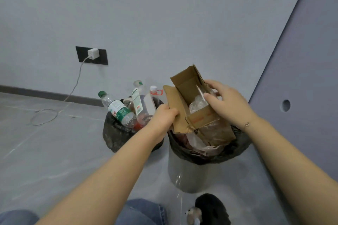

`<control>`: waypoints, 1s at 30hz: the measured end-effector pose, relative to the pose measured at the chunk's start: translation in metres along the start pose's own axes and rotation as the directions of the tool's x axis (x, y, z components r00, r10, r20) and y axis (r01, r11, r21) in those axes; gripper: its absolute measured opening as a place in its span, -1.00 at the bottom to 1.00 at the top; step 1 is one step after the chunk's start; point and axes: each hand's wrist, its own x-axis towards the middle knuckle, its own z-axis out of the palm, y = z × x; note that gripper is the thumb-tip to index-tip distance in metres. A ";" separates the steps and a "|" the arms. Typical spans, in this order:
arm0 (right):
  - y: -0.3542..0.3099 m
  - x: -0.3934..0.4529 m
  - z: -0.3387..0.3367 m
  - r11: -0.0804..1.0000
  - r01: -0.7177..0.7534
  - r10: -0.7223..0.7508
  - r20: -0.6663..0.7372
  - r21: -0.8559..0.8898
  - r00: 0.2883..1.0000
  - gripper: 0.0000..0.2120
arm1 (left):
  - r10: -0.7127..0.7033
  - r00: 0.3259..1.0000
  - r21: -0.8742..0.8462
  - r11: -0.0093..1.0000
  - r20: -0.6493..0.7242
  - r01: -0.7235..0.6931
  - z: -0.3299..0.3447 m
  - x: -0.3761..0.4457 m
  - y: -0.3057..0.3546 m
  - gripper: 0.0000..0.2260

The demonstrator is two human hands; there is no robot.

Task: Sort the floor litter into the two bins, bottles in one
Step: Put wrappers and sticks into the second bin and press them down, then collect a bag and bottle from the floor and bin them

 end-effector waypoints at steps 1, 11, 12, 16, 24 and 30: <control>0.006 -0.002 0.005 0.999 -0.006 0.008 0.035 -0.041 0.999 -0.52 | -0.025 1.000 -0.003 1.000 0.012 0.025 0.003 0.003 -0.009 -0.81; 0.025 -0.011 0.054 0.966 0.029 0.034 0.236 -0.256 0.971 -0.42 | -0.053 0.994 0.282 0.959 0.095 0.024 0.018 0.011 -0.044 -0.81; 0.027 -0.011 0.056 0.963 0.026 0.039 0.235 -0.268 0.971 -0.43 | -0.042 0.995 0.321 0.947 0.094 0.009 0.019 0.013 -0.044 -0.79; 0.029 -0.012 0.060 0.972 -0.073 0.111 0.163 -0.223 0.980 -0.45 | -0.092 0.995 0.339 0.938 0.034 0.075 0.019 0.015 -0.052 -0.69; -0.013 -0.020 0.091 0.974 0.135 -0.189 -0.325 -0.183 0.927 -0.71 | -0.003 0.984 0.110 0.994 -0.178 0.023 -0.021 -0.021 -0.060 -0.76; -0.079 -0.015 0.125 0.889 0.347 -0.265 -0.284 0.298 0.922 -0.69 | 0.025 0.916 0.120 0.992 -0.401 0.025 -0.078 -0.053 -0.060 -0.78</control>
